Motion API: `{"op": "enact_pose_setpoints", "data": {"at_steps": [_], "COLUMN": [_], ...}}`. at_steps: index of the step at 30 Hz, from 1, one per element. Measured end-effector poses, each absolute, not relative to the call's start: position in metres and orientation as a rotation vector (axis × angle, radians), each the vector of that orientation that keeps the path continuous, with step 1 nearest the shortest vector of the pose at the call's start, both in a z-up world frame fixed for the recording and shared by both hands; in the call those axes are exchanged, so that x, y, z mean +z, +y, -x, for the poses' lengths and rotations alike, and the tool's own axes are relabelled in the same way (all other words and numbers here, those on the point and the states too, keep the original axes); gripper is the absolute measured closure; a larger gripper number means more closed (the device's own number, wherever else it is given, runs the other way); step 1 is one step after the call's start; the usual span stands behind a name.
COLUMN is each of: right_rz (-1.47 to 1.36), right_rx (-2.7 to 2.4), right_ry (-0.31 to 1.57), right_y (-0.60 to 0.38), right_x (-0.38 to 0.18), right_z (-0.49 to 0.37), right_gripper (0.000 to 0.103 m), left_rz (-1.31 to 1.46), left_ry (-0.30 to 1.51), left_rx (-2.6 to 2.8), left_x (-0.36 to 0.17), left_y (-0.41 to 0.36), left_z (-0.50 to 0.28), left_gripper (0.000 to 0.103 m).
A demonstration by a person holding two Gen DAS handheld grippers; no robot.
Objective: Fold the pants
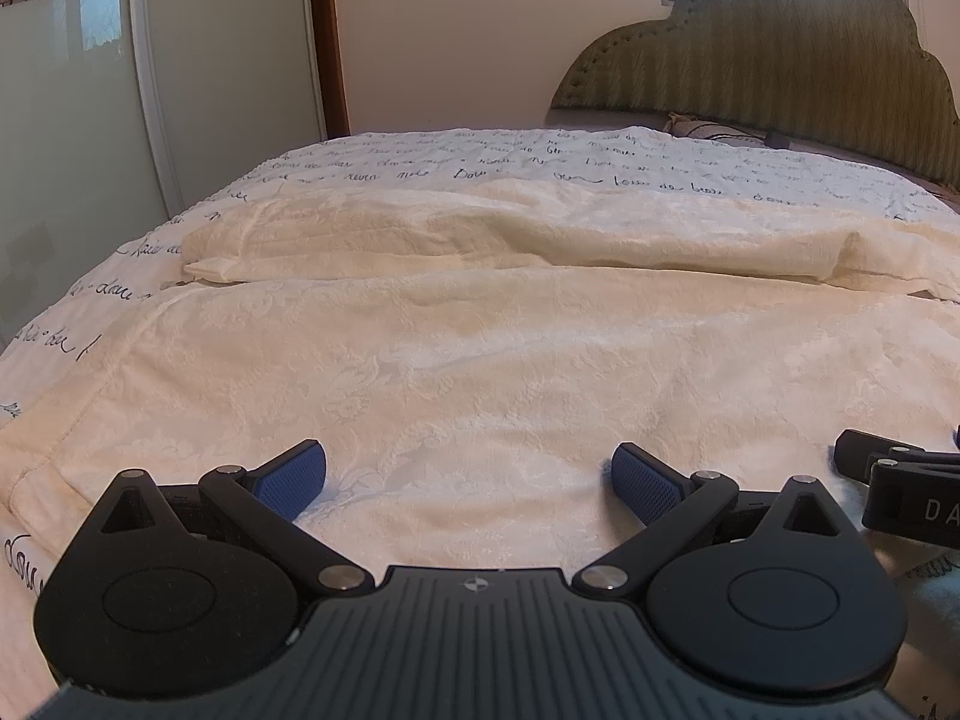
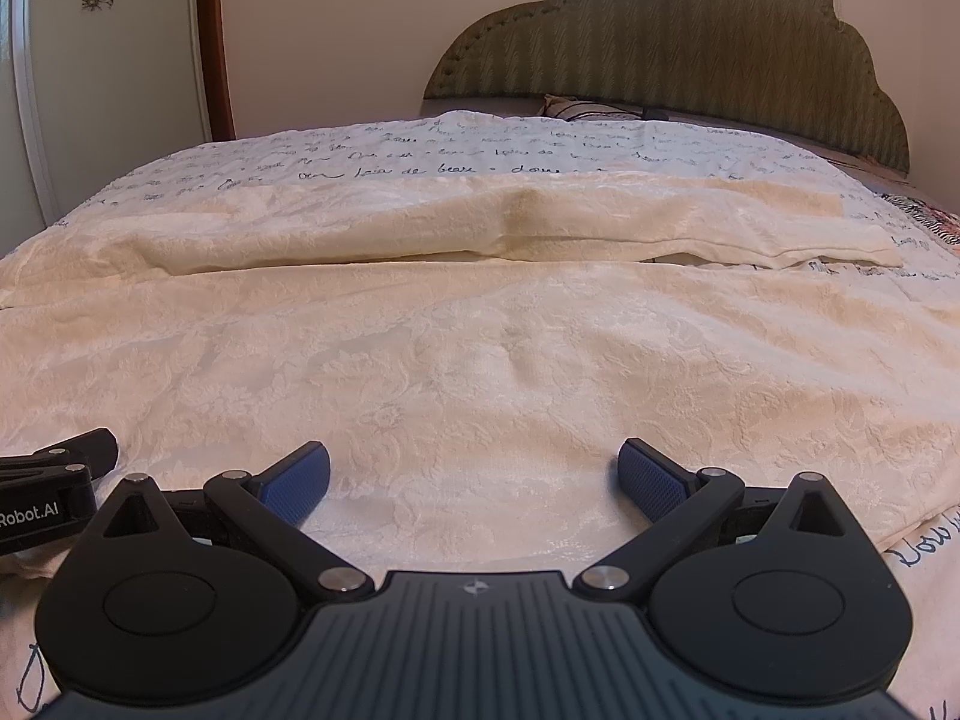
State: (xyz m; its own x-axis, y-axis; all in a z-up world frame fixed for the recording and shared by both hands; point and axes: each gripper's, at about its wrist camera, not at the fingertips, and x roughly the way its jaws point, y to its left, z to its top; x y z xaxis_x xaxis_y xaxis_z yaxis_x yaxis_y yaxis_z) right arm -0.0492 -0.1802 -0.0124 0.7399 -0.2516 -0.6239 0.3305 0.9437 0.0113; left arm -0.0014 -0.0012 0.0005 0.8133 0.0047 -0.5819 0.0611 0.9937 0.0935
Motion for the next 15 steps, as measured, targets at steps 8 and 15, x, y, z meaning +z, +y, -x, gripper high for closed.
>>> {"op": "enact_pose_setpoints", "data": {"at_steps": [8, 15], "right_rz": [-0.071, 0.063], "right_rx": [-0.181, 0.039], "right_ry": [0.563, 0.554], "right_y": [-0.167, -0.144], "right_x": [0.014, 0.053], "right_z": [0.059, 0.014], "right_gripper": [0.0, 0.0], "left_rz": [-0.029, -0.105], "left_ry": [0.606, 0.534], "left_rx": [-0.048, -0.008], "left_x": [0.019, 0.049], "left_y": [0.017, 0.038], "left_z": [0.004, -0.014], "left_gripper": [0.001, 0.001]}}
